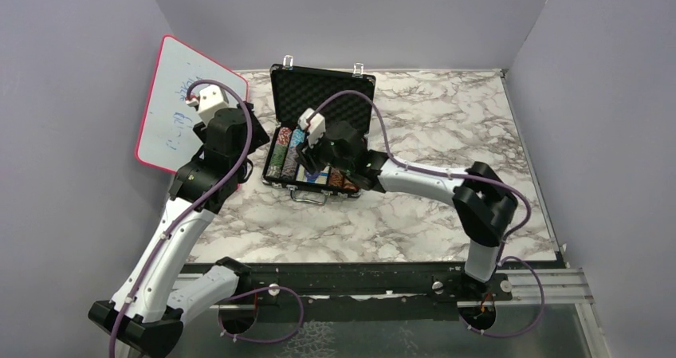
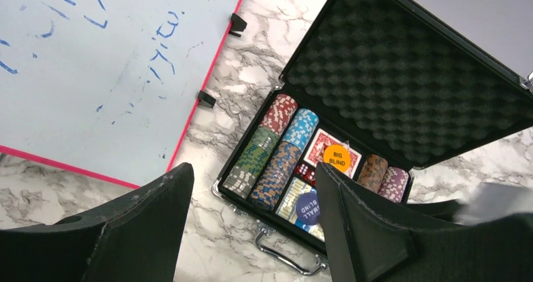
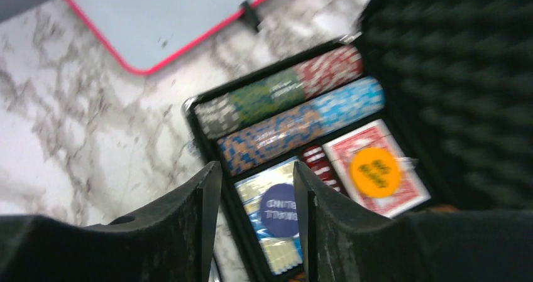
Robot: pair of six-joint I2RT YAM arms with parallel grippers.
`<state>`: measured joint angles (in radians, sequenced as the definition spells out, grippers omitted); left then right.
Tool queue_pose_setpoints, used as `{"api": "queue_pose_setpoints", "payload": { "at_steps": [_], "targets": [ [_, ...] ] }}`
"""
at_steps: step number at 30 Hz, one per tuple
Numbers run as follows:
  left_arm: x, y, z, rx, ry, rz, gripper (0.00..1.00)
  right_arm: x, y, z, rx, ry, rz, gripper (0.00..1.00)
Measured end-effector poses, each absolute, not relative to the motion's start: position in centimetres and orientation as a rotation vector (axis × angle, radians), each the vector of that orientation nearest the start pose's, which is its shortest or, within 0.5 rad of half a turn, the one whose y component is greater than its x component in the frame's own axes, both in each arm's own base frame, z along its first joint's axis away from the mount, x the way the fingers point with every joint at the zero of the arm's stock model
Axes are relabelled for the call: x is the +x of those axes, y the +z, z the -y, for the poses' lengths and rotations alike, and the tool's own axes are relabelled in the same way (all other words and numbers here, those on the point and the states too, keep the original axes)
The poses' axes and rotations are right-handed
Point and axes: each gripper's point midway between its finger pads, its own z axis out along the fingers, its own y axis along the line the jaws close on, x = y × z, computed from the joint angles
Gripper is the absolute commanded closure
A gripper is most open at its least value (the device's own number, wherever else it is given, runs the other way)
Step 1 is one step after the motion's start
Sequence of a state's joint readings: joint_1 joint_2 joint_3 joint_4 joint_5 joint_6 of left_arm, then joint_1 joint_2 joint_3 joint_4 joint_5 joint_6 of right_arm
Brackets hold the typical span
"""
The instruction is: Pack up texas hold em set
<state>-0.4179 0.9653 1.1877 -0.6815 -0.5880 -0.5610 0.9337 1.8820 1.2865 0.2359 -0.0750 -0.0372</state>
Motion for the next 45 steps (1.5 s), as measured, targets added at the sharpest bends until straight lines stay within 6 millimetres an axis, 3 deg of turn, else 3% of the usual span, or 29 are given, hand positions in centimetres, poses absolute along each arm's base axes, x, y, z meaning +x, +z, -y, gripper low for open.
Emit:
{"api": "queue_pose_setpoints", "payload": {
  "at_steps": [3, 7, 13, 16, 21, 28, 31, 38, 45],
  "targets": [
    [29.2, 30.5, 4.6, -0.491, -0.061, -1.891, 0.25, 33.8, 19.6, -43.3, -0.854, 0.586, -1.686, 0.30],
    [29.0, 28.8, 5.3, -0.460, -0.098, -1.919, 0.24, 36.8, 24.2, -38.1, -0.726, 0.441, -1.686, 0.22],
    [29.1, 22.6, 6.6, -0.397, -0.116, -2.019, 0.23, 41.7, 27.9, -31.0, -0.597, 0.262, -1.772, 0.16],
    [29.1, 20.9, 7.2, -0.362, -0.135, -2.051, 0.23, 44.0, 29.6, -29.0, -0.537, 0.210, -1.803, 0.11],
    [29.8, 20.8, 8.2, -0.297, -0.176, -2.029, 0.23, 47.6, 30.7, -29.4, -0.486, 0.179, -1.831, 0.09],
    [30.8, 21.4, 8.4, -0.252, -0.174, -1.964, 0.23, 52.2, 27.8, -32.6, -0.498, 0.201, -1.917, 0.11],
    [30.9, 21.2, 8.2, -0.244, -0.159, -1.962, 0.23, 52.5, 26.4, -33.5, -0.548, 0.223, -1.940, 0.14],
    [31.0, 21.3, 7.8, -0.243, -0.136, -1.949, 0.23, 52.2, 26.2, -33.2, -0.584, 0.260, -1.939, 0.21],
    [30.8, 22.0, 7.7, -0.249, -0.147, -1.928, 0.23, 48.2, 27.7, -33.2, -0.648, 0.373, -1.945, 0.30]
  ]
}}
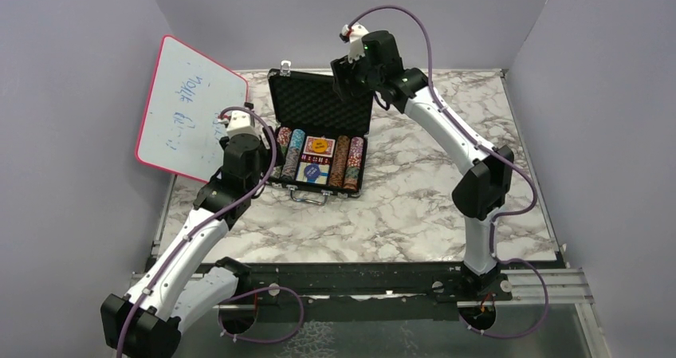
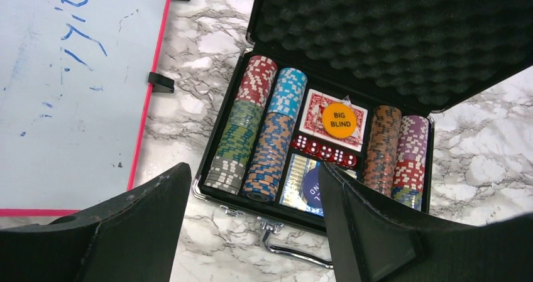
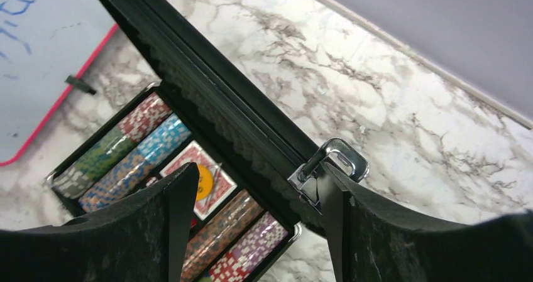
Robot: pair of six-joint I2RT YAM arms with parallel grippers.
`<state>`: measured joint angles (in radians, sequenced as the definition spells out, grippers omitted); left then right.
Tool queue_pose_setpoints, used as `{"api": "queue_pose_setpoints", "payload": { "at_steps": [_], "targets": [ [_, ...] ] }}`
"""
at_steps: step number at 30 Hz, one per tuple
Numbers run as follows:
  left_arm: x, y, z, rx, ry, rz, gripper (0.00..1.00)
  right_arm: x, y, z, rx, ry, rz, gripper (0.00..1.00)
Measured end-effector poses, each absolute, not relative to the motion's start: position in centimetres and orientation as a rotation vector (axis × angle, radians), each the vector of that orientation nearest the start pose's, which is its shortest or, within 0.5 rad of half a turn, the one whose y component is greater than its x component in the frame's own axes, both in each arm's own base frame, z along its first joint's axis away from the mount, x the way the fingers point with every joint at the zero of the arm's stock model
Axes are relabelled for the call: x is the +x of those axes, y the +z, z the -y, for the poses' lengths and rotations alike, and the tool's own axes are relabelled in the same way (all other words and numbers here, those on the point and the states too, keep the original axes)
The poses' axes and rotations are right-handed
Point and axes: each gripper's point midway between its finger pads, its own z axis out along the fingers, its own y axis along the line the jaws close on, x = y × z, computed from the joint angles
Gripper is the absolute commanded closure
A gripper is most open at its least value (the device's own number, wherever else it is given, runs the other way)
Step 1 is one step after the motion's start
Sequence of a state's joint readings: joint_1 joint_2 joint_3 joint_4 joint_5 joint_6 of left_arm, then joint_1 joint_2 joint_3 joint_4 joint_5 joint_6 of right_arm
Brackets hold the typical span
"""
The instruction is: Pack up texas hold em set
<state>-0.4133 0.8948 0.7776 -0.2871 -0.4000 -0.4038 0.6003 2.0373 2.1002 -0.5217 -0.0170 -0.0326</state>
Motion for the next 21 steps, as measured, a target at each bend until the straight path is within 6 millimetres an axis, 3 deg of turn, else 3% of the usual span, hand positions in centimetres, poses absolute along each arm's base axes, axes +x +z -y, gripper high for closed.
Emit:
{"api": "queue_pose_setpoints", "payload": {
  "at_steps": [12, 15, 21],
  "targets": [
    [29.5, 22.7, 7.2, -0.270, -0.166, -1.917, 0.23, 42.5, 28.1, -33.4, -0.688, 0.592, -1.984, 0.35],
    [29.5, 23.0, 7.2, -0.272, -0.170, -1.911, 0.23, 39.2, 27.7, -33.6, -0.730, 0.694, -1.993, 0.33],
    [29.6, 24.7, 7.7, -0.271, -0.213, -1.890, 0.23, 30.0, 25.5, -34.1, -0.878, 0.918, -2.051, 0.32]
  ]
}}
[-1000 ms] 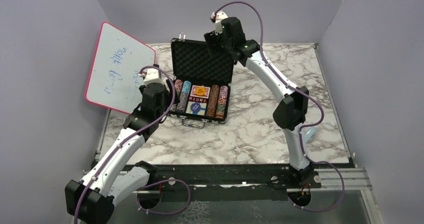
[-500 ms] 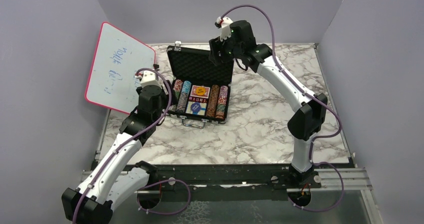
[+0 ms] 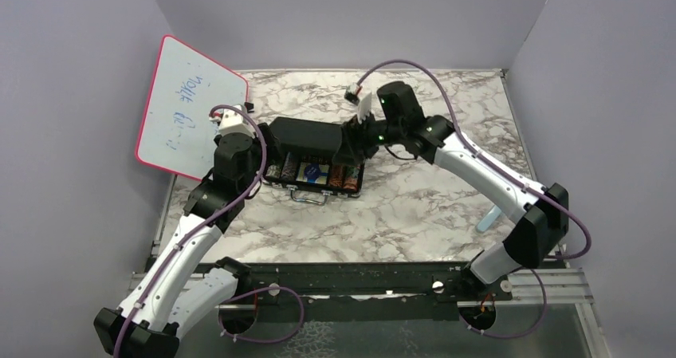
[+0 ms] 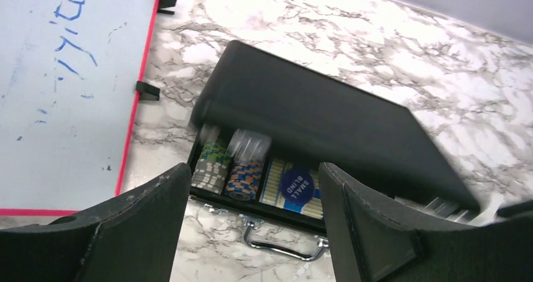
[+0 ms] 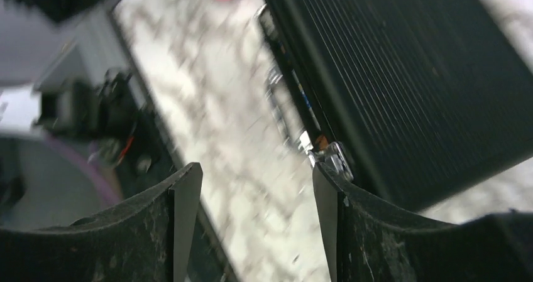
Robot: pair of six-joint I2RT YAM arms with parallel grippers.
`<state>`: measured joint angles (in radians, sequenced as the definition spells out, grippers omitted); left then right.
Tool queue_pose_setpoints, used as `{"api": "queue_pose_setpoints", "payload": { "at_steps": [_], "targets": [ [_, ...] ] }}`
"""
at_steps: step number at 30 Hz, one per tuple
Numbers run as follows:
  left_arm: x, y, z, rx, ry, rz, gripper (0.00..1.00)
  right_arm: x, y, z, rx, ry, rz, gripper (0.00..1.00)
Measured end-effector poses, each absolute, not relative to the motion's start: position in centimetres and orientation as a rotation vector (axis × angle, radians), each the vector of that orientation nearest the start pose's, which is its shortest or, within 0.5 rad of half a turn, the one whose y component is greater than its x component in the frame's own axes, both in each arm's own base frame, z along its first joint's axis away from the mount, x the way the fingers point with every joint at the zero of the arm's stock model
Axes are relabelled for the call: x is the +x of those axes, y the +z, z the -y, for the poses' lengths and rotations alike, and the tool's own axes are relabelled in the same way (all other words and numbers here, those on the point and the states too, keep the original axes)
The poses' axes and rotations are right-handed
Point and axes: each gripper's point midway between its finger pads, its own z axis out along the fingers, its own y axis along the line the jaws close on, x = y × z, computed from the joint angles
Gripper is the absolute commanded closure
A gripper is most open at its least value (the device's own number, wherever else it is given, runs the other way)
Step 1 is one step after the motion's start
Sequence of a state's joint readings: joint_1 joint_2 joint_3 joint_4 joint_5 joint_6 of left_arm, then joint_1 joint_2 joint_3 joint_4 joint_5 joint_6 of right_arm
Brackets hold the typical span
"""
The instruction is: Pack up texas hold em set
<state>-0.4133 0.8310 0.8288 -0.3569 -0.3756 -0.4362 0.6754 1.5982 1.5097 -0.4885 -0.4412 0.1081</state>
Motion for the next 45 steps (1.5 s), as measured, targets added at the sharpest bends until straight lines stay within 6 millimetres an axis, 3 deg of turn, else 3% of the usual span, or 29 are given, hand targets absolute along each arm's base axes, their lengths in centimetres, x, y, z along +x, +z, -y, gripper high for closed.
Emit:
{"api": "queue_pose_setpoints", "payload": {
  "at_steps": [5, 8, 12, 18, 22, 27, 32, 36, 41, 45],
  "targets": [
    [29.6, 25.2, 9.0, -0.273, -0.295, -1.897, 0.23, 21.4, 21.7, -32.9, -0.966, 1.129, -2.125, 0.31],
    [29.6, 24.8, 9.8, -0.281, -0.343, -1.918, 0.23, 17.3, 18.9, -31.9, -0.985, 1.207, -2.175, 0.32],
    [29.5, 23.6, 11.0, -0.284, -0.409, -1.958, 0.25, 14.6, 16.0, -31.3, -0.930, 1.213, -2.224, 0.45],
    [30.4, 19.3, 14.9, -0.220, -0.560, -2.100, 0.39, 18.2, 12.3, -32.7, -0.741, 1.009, -2.283, 0.68],
    [31.2, 14.9, 17.0, -0.186, -0.603, -2.243, 0.46, 20.5, 9.8, -34.5, -0.666, 0.871, -2.344, 0.73],
    [31.0, 10.3, 17.6, -0.182, -0.581, -2.395, 0.48, 21.9, 8.9, -35.0, -0.606, 0.776, -2.358, 0.74],
    [30.9, 9.8, 17.5, -0.188, -0.567, -2.412, 0.50, 22.7, 9.3, -35.0, -0.580, 0.747, -2.340, 0.64],
    [31.1, 9.4, 17.2, -0.196, -0.543, -2.418, 0.55, 23.2, 9.2, -34.7, -0.568, 0.716, -2.334, 0.65],
    [31.4, 9.2, 17.0, -0.205, -0.520, -2.415, 0.57, 23.9, 9.0, -34.7, -0.563, 0.672, -2.333, 0.74],
    [31.3, 9.1, 16.9, -0.209, -0.514, -2.416, 0.57, 24.0, 7.7, -34.6, -0.578, 0.641, -2.361, 0.89]
  ]
}}
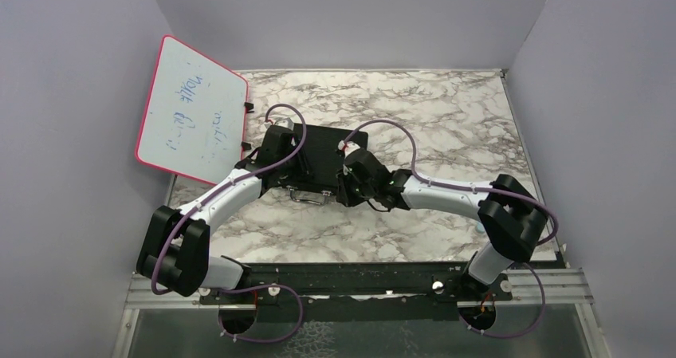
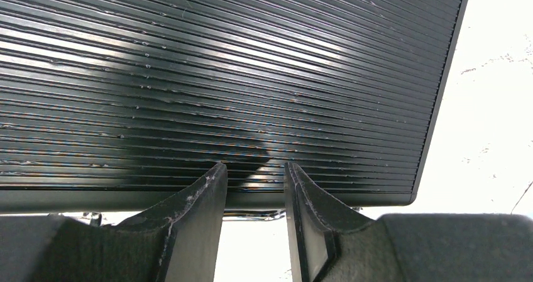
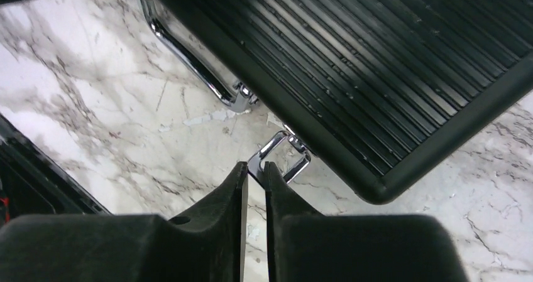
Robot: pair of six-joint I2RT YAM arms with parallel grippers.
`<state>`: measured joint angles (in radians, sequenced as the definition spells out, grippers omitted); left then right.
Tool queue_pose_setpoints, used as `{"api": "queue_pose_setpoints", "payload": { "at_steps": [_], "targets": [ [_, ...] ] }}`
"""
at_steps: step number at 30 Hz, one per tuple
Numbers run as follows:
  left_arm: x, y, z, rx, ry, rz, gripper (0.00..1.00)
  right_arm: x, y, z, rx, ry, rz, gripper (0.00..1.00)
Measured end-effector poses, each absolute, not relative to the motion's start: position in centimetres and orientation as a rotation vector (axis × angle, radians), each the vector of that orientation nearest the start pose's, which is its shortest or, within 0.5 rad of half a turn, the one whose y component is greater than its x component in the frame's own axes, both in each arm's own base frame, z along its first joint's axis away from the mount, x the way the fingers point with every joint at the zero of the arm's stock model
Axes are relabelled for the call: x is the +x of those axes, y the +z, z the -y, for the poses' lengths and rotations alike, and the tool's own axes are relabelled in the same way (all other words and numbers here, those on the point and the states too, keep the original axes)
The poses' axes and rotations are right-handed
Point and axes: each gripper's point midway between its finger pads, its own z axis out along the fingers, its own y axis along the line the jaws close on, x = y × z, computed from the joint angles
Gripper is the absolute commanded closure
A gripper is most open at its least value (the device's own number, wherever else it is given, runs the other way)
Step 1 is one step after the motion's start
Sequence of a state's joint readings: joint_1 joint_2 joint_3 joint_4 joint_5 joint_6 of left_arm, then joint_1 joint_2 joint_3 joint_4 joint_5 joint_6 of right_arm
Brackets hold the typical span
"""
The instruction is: Pack up texas hold em set
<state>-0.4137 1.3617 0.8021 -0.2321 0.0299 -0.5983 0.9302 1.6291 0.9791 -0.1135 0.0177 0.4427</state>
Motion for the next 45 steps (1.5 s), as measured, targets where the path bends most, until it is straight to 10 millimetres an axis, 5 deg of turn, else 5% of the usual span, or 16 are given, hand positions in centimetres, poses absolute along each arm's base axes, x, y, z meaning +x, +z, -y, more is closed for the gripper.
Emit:
{"api": "queue_pose_setpoints", "payload": {
  "at_steps": [12, 16, 19, 27, 33, 39, 45],
  "targets": [
    [31.4, 9.1, 16.8, -0.210, -0.508, -2.416, 0.57, 24.4, 3.0, -33.8, -0.583, 0.498, -2.458, 0.97],
    [31.4, 9.1, 16.8, -0.210, -0.509, -2.416, 0.57, 24.9, 3.2, -33.1, -0.578, 0.437, -2.440, 0.95],
    [31.3, 9.2, 16.8, -0.211, -0.504, -2.414, 0.55, 25.1, 4.8, -33.1, -0.579, 0.456, -2.402, 0.91],
    [30.3, 10.5, 13.8, -0.262, -0.354, -2.391, 0.36, 25.7, 13.0, -34.2, -0.542, 0.610, -2.192, 0.66],
    [29.0, 12.6, 9.7, -0.359, -0.202, -2.314, 0.51, 27.4, 11.8, -34.5, -0.505, 0.498, -2.260, 0.64],
    [26.7, 9.2, 6.7, -0.435, -0.070, -2.413, 0.62, 27.6, 9.1, -33.9, -0.505, 0.379, -2.363, 0.64],
    [25.6, 7.7, 6.1, -0.450, -0.028, -2.474, 0.64, 27.8, 8.7, -33.7, -0.510, 0.344, -2.384, 0.64]
  ]
}}
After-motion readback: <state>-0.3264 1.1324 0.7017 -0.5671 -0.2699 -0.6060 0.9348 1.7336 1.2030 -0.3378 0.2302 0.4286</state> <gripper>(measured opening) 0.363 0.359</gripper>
